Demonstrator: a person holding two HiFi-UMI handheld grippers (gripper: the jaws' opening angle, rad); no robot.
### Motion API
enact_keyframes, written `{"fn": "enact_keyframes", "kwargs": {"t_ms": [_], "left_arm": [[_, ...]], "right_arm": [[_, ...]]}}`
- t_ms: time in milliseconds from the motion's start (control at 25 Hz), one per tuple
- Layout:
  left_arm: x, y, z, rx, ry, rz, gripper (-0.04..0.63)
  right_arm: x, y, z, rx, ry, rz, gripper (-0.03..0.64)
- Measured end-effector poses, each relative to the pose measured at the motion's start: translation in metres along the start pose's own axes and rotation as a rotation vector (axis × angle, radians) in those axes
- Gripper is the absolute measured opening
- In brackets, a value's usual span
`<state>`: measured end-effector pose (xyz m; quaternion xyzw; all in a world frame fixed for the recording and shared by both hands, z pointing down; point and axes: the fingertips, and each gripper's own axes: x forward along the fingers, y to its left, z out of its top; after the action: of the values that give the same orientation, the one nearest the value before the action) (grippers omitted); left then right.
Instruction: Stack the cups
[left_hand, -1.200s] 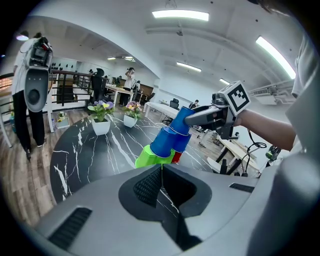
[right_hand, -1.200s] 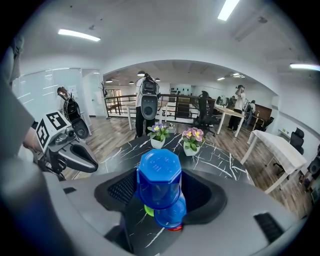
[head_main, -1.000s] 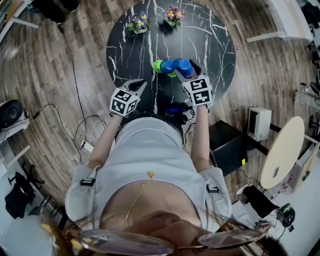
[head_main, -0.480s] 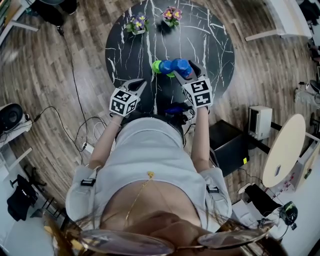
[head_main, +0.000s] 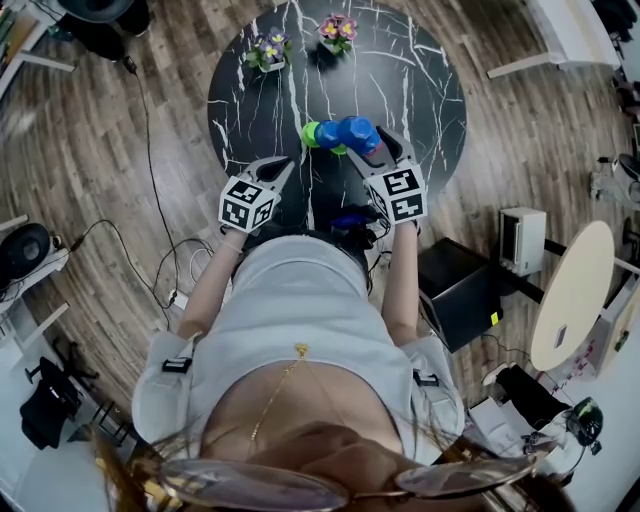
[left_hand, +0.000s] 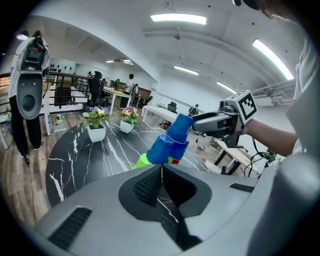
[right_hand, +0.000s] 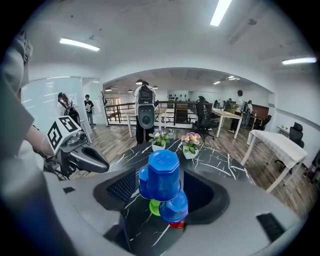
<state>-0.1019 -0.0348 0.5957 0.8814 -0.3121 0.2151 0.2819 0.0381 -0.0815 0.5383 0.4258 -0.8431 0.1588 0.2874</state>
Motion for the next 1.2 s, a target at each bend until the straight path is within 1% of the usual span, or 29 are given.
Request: {"fn": "enact_keyframes", "kwargs": {"t_ms": [320, 440, 520, 720, 1080, 1200], "left_arm": [[0.000, -0.003, 0.005, 0.019, -0.004, -0.002, 0.031], [-0.001, -0.005, 0.008, 0.025, -0.008, -0.004, 0.031], [0.000, -0.007, 0.010, 0.029, -0.009, -0.008, 0.031], [0.004, -0.011, 0.012, 0.038, -0.013, -0.025, 0.031], [0.010, -0.025, 0.021, 0.069, -0.018, -0.070, 0.031], [0.011, -0.033, 0.025, 0.079, -0.029, -0.088, 0.031]], "right_arm": [[-0.012, 0.002, -0.015, 0.053, -0.007, -0.012, 0.292], [-0.016, 0.005, -0.019, 0.072, -0.017, -0.009, 0.263], [-0.019, 0.008, -0.022, 0.081, -0.021, -0.005, 0.223], [-0.019, 0.014, -0.034, 0.095, -0.006, -0.005, 0.150], [-0.020, 0.026, -0.044, 0.126, -0.022, 0.023, 0.048], [-0.021, 0.034, -0.044, 0.151, -0.042, 0.050, 0.035]]}}
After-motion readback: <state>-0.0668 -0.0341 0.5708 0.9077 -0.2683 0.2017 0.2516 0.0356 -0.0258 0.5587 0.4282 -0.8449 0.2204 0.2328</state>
